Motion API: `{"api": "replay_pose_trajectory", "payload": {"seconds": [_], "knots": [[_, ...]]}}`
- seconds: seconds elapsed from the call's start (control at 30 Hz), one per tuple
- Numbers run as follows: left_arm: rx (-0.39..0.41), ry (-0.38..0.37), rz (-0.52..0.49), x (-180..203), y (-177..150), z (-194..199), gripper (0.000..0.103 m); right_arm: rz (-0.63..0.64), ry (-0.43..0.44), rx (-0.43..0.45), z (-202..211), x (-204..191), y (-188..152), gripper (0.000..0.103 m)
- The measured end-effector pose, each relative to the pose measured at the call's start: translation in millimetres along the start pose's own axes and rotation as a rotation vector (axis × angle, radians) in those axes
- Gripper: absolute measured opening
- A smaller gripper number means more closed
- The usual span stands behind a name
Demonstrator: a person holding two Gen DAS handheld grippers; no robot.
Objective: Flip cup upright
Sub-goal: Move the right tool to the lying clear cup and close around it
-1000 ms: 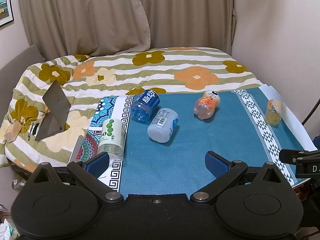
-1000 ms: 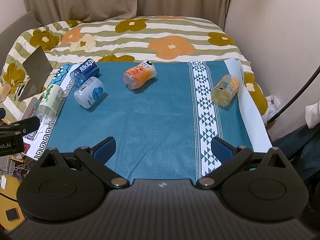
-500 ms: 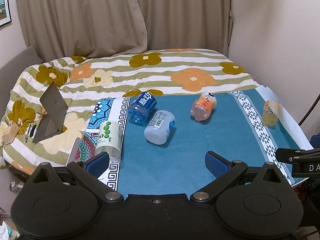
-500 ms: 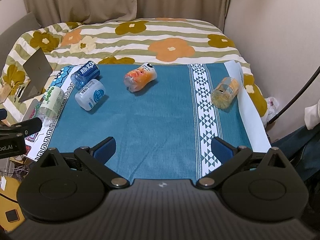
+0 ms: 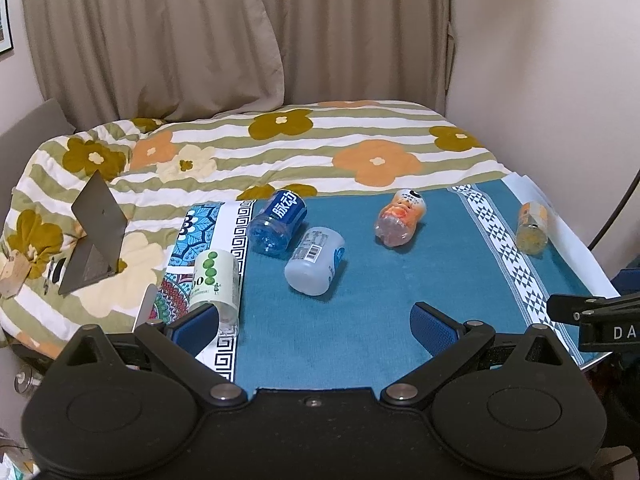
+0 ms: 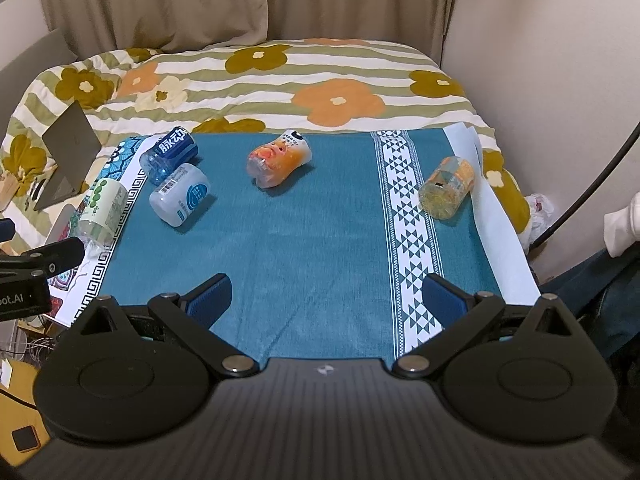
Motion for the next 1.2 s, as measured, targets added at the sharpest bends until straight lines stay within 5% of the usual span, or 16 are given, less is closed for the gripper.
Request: {"api": "replay_pose_trajectory", "payload": {"seconds": [0.57, 1.2], "knots": [[-0.06, -0.04, -0.007, -13, -5, -35, 0.103, -0.093, -0.08, 0.0, -42, 37, 26, 0.103], [-0.214, -0.026, -0.022, 50, 16, -176, 0.103, -0.265, -0.179, -0.182, -244, 152, 35, 0.103]]}}
Point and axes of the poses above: each gripper's, at about its wrist camera, not at the fingertips, and z roughly against the way its jaws point, x to its right, y to its top, the point moved 2 cm from there along -z, roughly the way its jaws point, and after that the axes turned 15 degrees about x, right-handed, at the moved point
